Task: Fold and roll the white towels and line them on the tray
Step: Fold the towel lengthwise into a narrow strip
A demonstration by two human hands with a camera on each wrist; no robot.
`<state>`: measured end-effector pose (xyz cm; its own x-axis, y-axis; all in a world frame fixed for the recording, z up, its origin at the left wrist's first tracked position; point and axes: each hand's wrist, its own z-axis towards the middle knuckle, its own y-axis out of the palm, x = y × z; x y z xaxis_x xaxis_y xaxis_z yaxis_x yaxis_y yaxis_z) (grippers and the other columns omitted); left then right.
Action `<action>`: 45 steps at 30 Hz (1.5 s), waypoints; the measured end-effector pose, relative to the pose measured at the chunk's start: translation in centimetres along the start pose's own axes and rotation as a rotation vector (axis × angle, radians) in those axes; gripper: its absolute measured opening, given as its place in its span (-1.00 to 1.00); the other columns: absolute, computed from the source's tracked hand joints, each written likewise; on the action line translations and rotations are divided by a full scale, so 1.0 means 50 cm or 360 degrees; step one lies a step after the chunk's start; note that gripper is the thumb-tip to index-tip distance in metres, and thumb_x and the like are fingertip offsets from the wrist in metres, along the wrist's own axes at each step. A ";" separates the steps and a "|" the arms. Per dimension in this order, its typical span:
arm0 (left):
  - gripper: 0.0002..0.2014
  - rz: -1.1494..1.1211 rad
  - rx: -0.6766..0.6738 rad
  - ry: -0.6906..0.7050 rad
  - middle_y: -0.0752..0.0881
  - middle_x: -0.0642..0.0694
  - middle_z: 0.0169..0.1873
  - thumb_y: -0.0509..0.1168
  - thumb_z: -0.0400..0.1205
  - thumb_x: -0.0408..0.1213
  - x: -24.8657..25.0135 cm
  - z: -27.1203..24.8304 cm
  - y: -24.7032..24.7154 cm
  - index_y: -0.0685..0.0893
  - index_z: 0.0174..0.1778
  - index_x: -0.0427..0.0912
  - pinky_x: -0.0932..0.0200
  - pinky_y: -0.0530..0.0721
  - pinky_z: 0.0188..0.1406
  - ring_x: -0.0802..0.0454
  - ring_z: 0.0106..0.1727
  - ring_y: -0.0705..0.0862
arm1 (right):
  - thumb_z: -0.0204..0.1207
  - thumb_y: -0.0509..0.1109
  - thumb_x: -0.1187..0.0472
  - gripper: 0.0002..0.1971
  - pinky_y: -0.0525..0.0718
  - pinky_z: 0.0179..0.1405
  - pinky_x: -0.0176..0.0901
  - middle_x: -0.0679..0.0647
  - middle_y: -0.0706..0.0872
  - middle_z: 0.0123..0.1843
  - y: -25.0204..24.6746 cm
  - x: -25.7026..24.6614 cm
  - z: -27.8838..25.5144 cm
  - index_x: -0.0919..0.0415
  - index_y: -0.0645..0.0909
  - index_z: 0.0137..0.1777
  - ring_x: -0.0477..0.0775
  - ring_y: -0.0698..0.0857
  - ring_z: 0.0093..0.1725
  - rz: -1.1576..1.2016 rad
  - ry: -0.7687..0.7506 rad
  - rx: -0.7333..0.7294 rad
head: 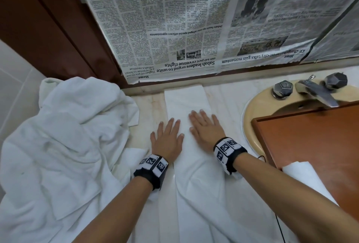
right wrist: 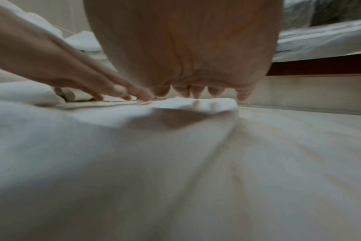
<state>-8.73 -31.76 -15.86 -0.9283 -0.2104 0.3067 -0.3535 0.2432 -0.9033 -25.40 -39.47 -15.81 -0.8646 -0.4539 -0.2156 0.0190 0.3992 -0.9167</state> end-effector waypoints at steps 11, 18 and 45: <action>-0.42 0.0169 -0.0027 -0.0048 -0.28 0.23 0.72 -0.25 0.76 0.21 -0.013 0.054 0.021 -0.23 0.72 0.28 -0.28 -0.14 0.67 -0.10 0.75 -0.26 | 0.77 -0.24 -0.11 -0.41 -0.21 0.68 0.27 -0.15 -0.30 0.75 -0.037 0.070 0.089 -0.02 -0.27 0.75 0.07 -0.27 0.73 0.0003 0.0172 0.0028; -0.40 0.0234 -0.0053 -0.0001 -0.37 0.23 0.69 -0.39 0.70 0.26 -0.015 0.028 0.032 -0.34 0.69 0.30 -0.33 -0.17 0.67 -0.11 0.73 -0.32 | 0.77 -0.27 -0.16 -0.44 -0.24 0.68 0.24 -0.18 -0.27 0.75 -0.021 0.020 0.120 -0.15 -0.23 0.74 0.02 -0.25 0.74 -0.0037 -0.0161 0.0017; -0.63 -0.0246 -0.0006 0.0196 0.51 -0.03 0.43 0.31 0.68 -0.09 -0.027 -0.234 0.065 0.62 0.40 -0.10 -0.05 0.55 0.28 -0.10 0.38 0.50 | 0.37 0.57 0.10 -0.83 0.57 -0.35 -0.05 0.03 0.56 -0.15 0.152 -0.129 -0.431 0.13 0.66 -0.20 0.15 0.62 -0.20 0.0345 0.0089 0.0456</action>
<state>-10.00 -19.60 -15.68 -0.8700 -0.1282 0.4761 -0.4931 0.2207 -0.8415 -30.53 -16.34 -14.10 -0.8511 -0.3357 -0.4036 0.3379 0.2382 -0.9106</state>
